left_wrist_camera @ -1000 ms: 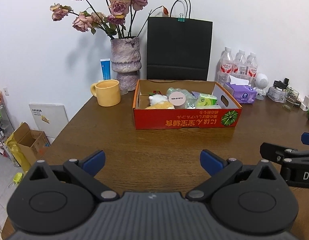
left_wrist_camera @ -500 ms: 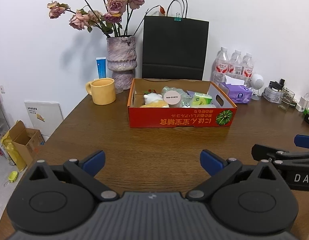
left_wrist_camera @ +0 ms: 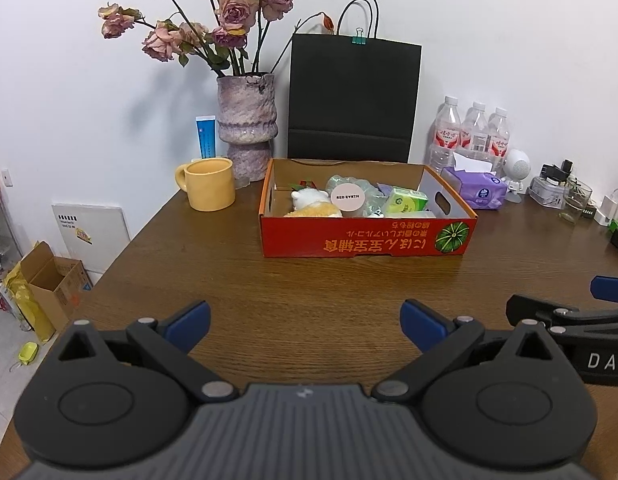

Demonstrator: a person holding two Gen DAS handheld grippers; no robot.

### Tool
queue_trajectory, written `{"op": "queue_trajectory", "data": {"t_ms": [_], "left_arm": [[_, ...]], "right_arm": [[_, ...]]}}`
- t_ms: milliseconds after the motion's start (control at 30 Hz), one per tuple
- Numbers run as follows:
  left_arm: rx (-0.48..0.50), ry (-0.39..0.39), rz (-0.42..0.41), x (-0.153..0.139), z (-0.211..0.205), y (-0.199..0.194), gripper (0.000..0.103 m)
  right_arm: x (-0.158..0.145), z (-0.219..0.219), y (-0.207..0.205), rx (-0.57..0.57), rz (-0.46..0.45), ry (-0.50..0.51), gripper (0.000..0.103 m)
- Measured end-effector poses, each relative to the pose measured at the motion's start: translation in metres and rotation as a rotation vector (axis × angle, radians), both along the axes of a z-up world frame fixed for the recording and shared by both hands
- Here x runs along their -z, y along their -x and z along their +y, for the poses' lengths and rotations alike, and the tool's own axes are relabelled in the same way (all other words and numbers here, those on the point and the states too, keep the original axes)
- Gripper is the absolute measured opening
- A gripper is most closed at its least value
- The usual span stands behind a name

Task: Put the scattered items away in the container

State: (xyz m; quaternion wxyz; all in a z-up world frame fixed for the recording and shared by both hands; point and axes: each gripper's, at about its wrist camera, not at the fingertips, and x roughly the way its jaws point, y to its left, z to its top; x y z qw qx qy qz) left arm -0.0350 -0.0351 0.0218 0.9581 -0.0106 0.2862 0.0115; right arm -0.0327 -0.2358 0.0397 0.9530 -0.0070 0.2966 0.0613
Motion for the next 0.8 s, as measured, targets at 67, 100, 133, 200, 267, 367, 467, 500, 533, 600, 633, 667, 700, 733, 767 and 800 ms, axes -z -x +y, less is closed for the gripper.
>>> {"op": "queue_trajectory", "data": {"t_ms": [67, 100, 133, 200, 267, 367, 467, 500, 533, 600, 633, 667, 700, 733, 767, 800], "left_arm": [[0.003, -0.001, -0.001, -0.0002, 0.0, 0.0001, 0.103], [0.004, -0.001, -0.002, -0.0004, -0.0001, 0.0002, 0.103], [0.005, -0.001, -0.003, -0.0004, -0.0002, 0.0003, 0.103], [0.005, -0.002, -0.004, -0.0007, -0.0003, 0.0003, 0.103], [0.004, -0.002, -0.005, -0.0009, -0.0002, 0.0005, 0.103], [-0.001, -0.002, -0.006, -0.0005, -0.003, 0.0016, 0.103], [-0.004, -0.004, -0.006, -0.0002, -0.0029, 0.0024, 0.103], [-0.004, -0.005, -0.007, -0.0002, -0.0027, 0.0025, 0.103], [-0.004, -0.005, -0.007, -0.0002, -0.0027, 0.0022, 0.103], [-0.003, -0.006, -0.007, -0.0005, -0.0024, 0.0021, 0.103], [-0.003, -0.006, -0.008, -0.0004, -0.0025, 0.0023, 0.103], [-0.004, -0.007, -0.008, -0.0003, -0.0026, 0.0026, 0.103], [-0.004, -0.007, -0.009, -0.0001, -0.0027, 0.0029, 0.103], [-0.005, -0.008, -0.009, -0.0003, -0.0031, 0.0029, 0.103], [-0.005, -0.008, -0.008, -0.0007, -0.0036, 0.0028, 0.103], [-0.007, -0.007, -0.008, -0.0009, -0.0043, 0.0025, 0.103]], "right_arm": [[-0.0001, 0.0009, 0.0005, -0.002, -0.001, 0.001, 0.103], [-0.0001, 0.0013, 0.0005, -0.002, 0.0, 0.002, 0.103], [0.0, 0.0016, 0.0005, -0.003, 0.0, 0.002, 0.103], [0.0001, 0.0024, 0.0008, -0.004, 0.001, 0.002, 0.103], [0.0002, 0.0028, 0.0012, -0.003, 0.001, 0.002, 0.103], [-0.0002, 0.0011, 0.0006, -0.007, 0.001, 0.003, 0.103], [-0.001, 0.002, 0.0007, -0.01, -0.001, 0.005, 0.103], [-0.0012, 0.0023, 0.0007, -0.01, -0.002, 0.006, 0.103], [-0.0015, 0.0025, 0.0007, -0.011, -0.003, 0.007, 0.103], [-0.0018, 0.0023, 0.0007, -0.011, -0.003, 0.006, 0.103], [-0.0019, 0.0022, 0.0007, -0.011, -0.003, 0.006, 0.103], [-0.0019, 0.002, 0.0007, -0.01, -0.003, 0.007, 0.103], [-0.002, 0.0019, 0.0006, -0.01, -0.003, 0.007, 0.103], [-0.0022, 0.0017, 0.0008, -0.01, -0.003, 0.007, 0.103], [-0.0025, 0.0015, 0.001, -0.01, -0.003, 0.007, 0.103], [-0.0027, 0.0014, 0.0012, -0.01, -0.003, 0.007, 0.103]]}}
